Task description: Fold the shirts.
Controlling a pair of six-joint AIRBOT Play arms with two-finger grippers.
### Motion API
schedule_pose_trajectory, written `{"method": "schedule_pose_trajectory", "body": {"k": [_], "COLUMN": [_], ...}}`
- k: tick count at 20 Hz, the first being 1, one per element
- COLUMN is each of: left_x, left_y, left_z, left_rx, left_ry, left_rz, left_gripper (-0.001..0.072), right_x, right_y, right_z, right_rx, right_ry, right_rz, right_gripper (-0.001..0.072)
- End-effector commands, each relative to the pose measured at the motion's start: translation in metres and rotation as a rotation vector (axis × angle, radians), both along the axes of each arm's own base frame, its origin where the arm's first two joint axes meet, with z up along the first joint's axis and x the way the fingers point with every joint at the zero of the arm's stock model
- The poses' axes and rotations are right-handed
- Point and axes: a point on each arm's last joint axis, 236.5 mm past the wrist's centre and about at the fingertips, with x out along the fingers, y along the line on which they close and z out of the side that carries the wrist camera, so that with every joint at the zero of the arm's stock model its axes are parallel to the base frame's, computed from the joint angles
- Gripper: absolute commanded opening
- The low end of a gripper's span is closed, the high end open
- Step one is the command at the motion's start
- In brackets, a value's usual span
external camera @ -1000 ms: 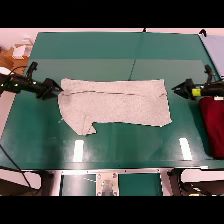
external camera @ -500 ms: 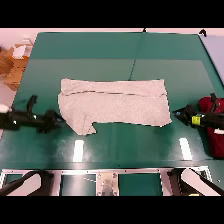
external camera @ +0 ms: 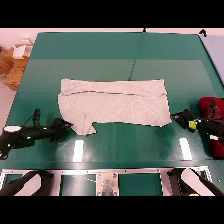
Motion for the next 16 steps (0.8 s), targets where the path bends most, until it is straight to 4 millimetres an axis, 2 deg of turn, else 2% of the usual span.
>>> {"method": "schedule_pose_trajectory", "body": {"k": [1,3,4,5,7,8,9,10,12,13,15,16], "left_x": [0.013,0.017,0.021,0.023,0.03,0.032,0.034,0.035,0.036,0.035,0.035,0.035], "left_y": [-0.014,-0.021,-0.021,-0.022,-0.024,-0.026,-0.028,-0.029,-0.036,-0.038,-0.038,-0.038], "left_z": [-0.013,-0.016,-0.014,-0.011,-0.001,0.004,0.009,0.014,0.028,0.032,0.033,0.034], "left_rx": [0.022,-0.001,0.002,0.011,0.01,0.01,0.016,0.02,0.006,0.006,0.017,0.016], "left_ry": [-0.008,-0.005,-0.03,-0.054,-0.084,-0.1,-0.119,-0.13,-0.156,-0.163,-0.17,-0.171], "left_rz": [0.045,0.062,0.053,0.031,0.002,-0.022,-0.056,-0.083,-0.153,-0.184,-0.204,-0.204], "left_gripper": [0.0535,0.053,0.0354,0.0242,0.023,0.0067,0.0022,0.0022,0.0022,0.0021,0.0021,0.0021], "right_x": [0.002,0.002,0.002,0.002,0.0,-0.004,-0.008,-0.013,-0.03,-0.036,-0.033,-0.029], "right_y": [-0.002,-0.002,-0.002,-0.002,-0.001,0.001,0.002,0.003,-0.001,-0.004,-0.005,-0.005], "right_z": [0.0,0.0,0.0,0.0,-0.001,-0.003,-0.005,-0.008,-0.022,-0.027,-0.028,-0.029], "right_rx": [-0.008,-0.007,-0.008,-0.007,0.006,0.017,0.019,0.012,-0.006,-0.014,-0.004,-0.002], "right_ry": [-0.01,-0.01,-0.01,-0.009,0.006,0.03,0.052,0.07,0.168,0.209,0.202,0.191], "right_rz": [-0.012,-0.011,-0.011,-0.01,-0.015,-0.02,-0.014,0.006,-0.004,-0.02,-0.051,-0.064], "right_gripper": [0.0261,0.0261,0.0261,0.0264,0.0311,0.0312,0.0312,0.0313,0.0433,0.0438,0.049,0.0492]}}
